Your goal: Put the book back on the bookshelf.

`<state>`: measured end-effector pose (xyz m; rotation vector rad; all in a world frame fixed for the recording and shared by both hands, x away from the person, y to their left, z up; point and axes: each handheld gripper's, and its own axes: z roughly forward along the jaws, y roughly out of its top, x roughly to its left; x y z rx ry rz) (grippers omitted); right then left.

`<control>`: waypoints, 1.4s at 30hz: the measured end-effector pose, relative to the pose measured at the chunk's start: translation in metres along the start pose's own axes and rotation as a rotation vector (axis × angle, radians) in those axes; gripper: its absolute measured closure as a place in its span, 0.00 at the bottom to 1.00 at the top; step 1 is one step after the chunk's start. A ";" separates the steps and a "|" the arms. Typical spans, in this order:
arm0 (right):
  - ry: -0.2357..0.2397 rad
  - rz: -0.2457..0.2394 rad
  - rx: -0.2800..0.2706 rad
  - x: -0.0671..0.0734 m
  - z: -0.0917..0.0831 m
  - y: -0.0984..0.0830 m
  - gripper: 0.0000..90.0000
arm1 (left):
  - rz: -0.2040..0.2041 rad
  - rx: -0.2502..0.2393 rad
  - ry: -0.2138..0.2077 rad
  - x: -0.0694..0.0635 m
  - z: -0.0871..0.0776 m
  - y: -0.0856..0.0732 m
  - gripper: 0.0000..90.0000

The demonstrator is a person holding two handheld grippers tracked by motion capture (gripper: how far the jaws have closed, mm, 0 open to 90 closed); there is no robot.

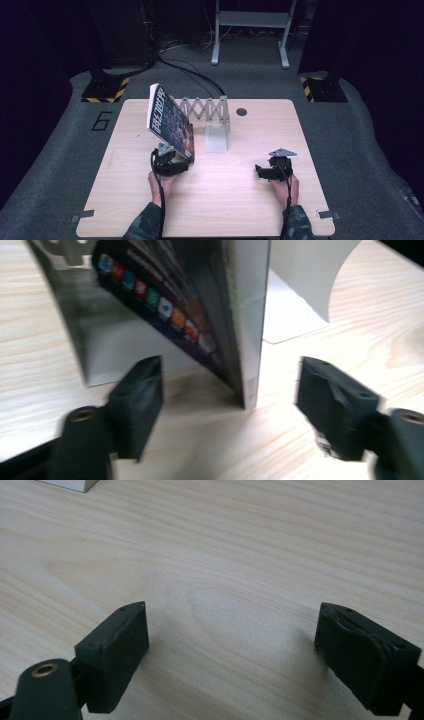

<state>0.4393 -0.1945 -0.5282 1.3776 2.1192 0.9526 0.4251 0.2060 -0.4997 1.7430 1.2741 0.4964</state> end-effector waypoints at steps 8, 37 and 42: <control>0.001 -0.002 0.007 0.000 0.000 0.000 0.15 | 0.084 0.014 0.057 0.003 -0.025 -0.003 0.16; -0.003 0.000 0.000 0.000 0.000 0.000 0.15 | 0.096 0.192 0.164 0.051 -0.056 -0.063 0.00; -0.003 0.000 -0.001 0.000 0.000 0.000 0.15 | 0.097 0.193 0.161 0.051 -0.056 -0.062 0.00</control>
